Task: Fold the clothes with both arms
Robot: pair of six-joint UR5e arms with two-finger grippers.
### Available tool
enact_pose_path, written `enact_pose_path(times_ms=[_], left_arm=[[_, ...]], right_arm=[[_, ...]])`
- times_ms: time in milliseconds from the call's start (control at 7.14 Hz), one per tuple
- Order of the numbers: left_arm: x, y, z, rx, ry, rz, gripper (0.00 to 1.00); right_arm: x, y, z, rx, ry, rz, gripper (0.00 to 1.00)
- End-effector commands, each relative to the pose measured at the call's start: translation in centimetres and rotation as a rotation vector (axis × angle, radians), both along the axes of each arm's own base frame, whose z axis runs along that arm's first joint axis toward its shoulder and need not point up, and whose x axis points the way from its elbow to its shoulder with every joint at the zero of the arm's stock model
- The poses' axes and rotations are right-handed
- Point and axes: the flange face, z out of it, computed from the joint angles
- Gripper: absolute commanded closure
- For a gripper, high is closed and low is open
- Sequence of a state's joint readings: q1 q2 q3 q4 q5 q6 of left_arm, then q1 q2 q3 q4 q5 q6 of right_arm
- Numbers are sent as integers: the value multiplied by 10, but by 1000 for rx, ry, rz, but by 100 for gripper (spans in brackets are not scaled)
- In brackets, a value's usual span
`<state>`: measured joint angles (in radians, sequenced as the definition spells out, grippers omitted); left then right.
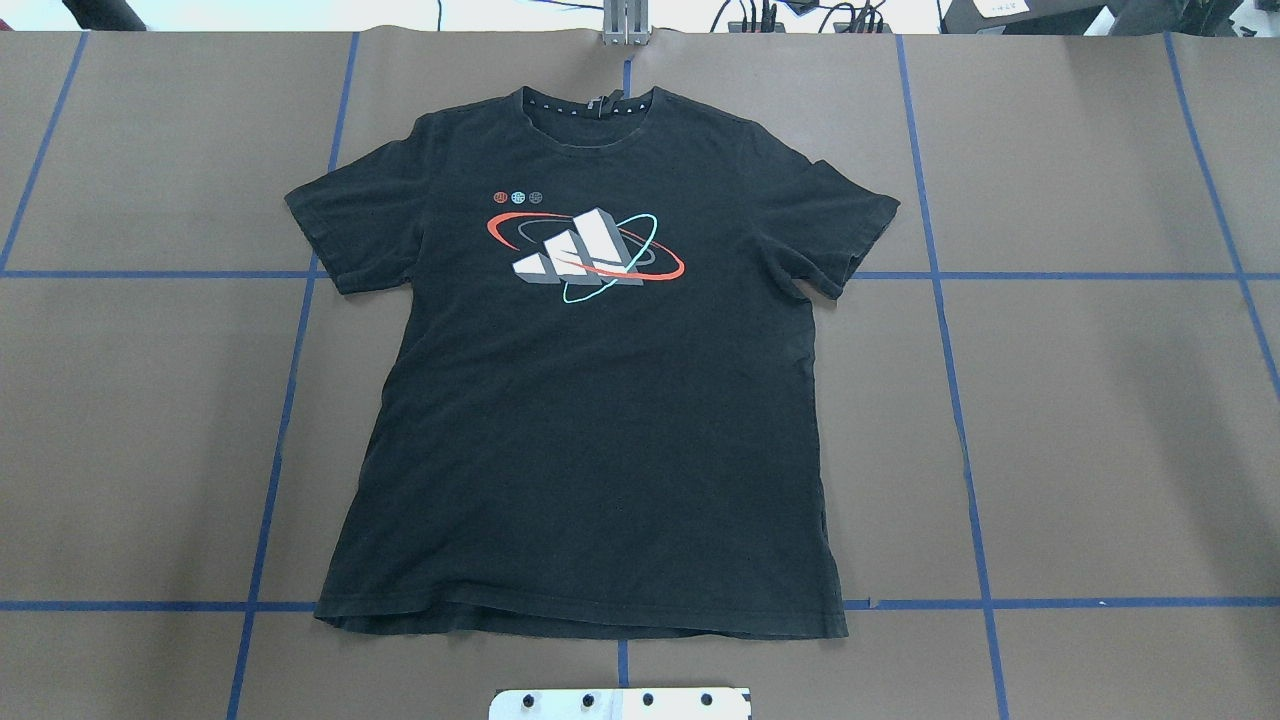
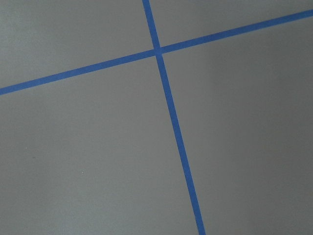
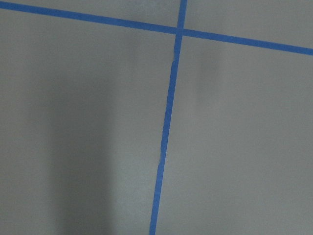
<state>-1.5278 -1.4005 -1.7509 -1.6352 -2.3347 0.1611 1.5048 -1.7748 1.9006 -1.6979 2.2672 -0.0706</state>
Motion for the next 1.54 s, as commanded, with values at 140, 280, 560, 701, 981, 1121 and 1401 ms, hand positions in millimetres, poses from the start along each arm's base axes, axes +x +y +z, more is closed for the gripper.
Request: enact_pose_path(times_ms=[140,280,560,701,981,1121,1401], left_arm=[[0,-1,-5,12,5,3,0],[0,0,-20,47,3,7,0],[0,-4,-57,121,3,4,0],[0,-9,-79,165,5,2,0],[1,-28,-120,253,9,1,0],[1,-46,-141,301,-5,-3,0],[2,-81,-193,464,-2,-8,0]], right_arm=[[0,0,0,0,0,0,0],[0,-1,-1,2,3,1,0],[0,-5,-9,71,-5,2,0],[-1,-9,-16,129,-13,2,0],[-10,-18,-30,263,-24,-17,0],[-12,-33,-45,384,-21,-21,0],[-16,-91,-53,431,-34,-1,0]])
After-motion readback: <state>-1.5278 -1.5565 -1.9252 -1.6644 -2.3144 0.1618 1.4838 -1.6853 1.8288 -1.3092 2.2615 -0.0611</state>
